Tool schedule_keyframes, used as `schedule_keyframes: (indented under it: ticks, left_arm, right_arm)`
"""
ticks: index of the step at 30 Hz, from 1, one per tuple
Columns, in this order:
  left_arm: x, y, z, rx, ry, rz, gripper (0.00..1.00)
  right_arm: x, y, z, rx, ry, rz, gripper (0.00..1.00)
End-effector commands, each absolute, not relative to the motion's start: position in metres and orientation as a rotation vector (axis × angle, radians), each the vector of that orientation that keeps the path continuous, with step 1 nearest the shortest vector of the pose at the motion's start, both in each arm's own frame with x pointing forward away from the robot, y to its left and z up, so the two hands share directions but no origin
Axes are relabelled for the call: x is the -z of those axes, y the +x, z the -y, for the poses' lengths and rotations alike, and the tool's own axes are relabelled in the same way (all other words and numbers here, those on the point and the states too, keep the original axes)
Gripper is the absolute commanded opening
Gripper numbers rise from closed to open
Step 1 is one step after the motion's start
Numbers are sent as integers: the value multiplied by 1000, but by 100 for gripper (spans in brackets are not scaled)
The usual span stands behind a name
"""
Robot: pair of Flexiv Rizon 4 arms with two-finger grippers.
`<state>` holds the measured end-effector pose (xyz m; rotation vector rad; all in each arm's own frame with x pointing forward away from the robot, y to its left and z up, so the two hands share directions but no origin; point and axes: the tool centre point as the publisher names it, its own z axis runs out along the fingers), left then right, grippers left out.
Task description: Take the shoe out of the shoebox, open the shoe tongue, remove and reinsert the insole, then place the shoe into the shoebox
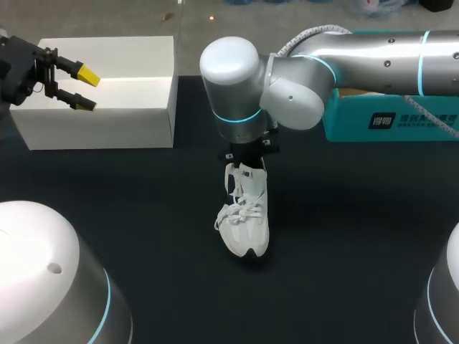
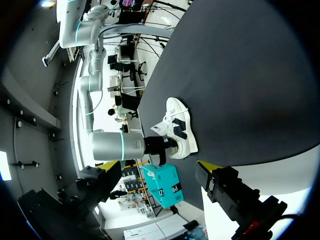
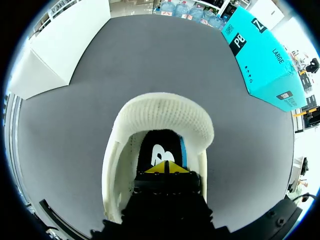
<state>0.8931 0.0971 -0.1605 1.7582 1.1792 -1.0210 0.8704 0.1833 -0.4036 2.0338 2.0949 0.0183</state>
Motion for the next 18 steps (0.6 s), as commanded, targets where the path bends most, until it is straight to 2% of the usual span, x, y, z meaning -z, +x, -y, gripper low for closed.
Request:
schedule_keyframes:
  ticks: [1,7,18]
  left_arm:
    - [160,893,-98,1019,1761,-1180,100]
    - [160,893,-98,1019,1761,-1180,100]
    - [160,893,-98,1019,1761,-1180,100]
  right_arm:
    - [424,873,-188,-23,2037,-2109,0]
    - [432,868,-194,-44,2048,-2135,0]
    - [418,860,-200,-182,2018,-2212,0]
